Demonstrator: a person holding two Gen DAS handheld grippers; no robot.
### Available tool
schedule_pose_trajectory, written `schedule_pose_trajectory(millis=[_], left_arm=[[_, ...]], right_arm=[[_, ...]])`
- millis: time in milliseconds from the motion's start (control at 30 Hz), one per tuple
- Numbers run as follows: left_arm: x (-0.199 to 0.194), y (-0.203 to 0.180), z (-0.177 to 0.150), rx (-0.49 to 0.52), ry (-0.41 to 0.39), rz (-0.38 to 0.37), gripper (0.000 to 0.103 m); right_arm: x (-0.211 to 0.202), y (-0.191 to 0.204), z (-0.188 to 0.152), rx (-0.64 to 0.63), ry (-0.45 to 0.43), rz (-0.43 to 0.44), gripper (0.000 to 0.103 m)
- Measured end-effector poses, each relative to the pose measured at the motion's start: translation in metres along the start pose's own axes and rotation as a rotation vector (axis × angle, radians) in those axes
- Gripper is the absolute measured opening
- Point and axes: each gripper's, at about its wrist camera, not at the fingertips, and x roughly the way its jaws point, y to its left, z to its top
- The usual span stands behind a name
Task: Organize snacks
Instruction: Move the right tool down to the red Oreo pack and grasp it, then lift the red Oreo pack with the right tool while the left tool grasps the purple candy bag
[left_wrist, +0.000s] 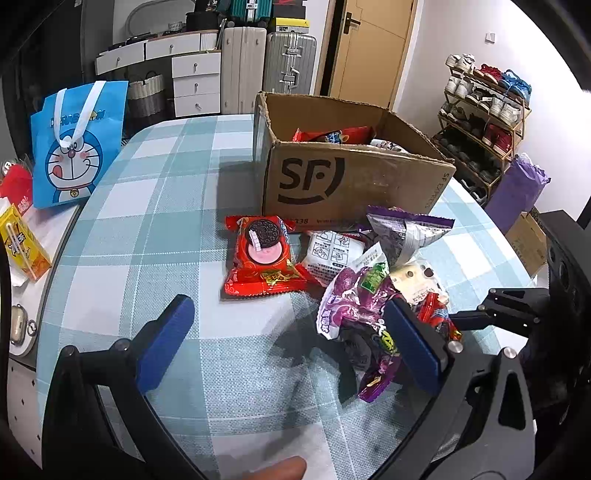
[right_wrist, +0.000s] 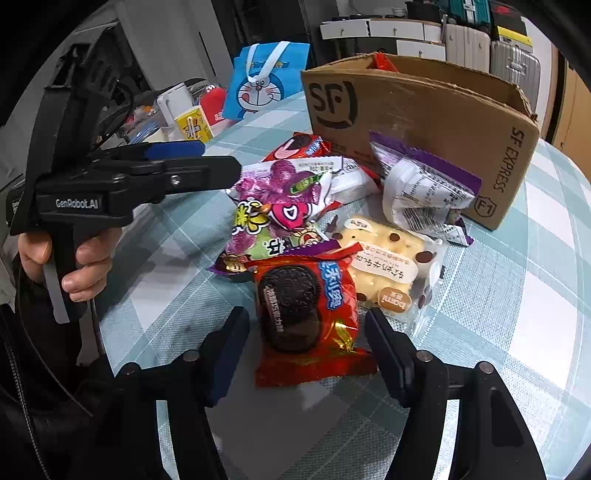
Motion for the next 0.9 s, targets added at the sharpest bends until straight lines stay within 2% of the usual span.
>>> schedule_pose_trajectory(millis=[67, 267, 467, 667, 900], left_arm=[[0.000, 0.000, 0.000, 0.000, 0.000, 0.000, 0.102], [0.000, 0.003, 0.000, -0.006, -0.002, -0.001, 0.102], [-0.001, 0.007, 0.001, -0.020, -0.002, -0.009, 0.102], [0.006, 0.001, -0.001, -0.008, 0.026, -0.049, 0.102], [0.017, -0.011, -0.005, -0.008, 0.042, -0.111, 0.102]], right_arm=[[0.001, 0.002, 0.001, -0.011, 0.001, -0.001, 0.055], [-0.007, 0.007, 0.001, -0.047, -0.021, -0.011, 0.045], [-0.033, 0.000, 0.002, -0.053, -0.094, -0.033, 0.044], [-0.068, -0.020, 0.008, 0.032, -0.256, -0.084, 0.044], [-0.077, -0.033, 0.010, 0.106, -0.336, -0.103, 0.044]])
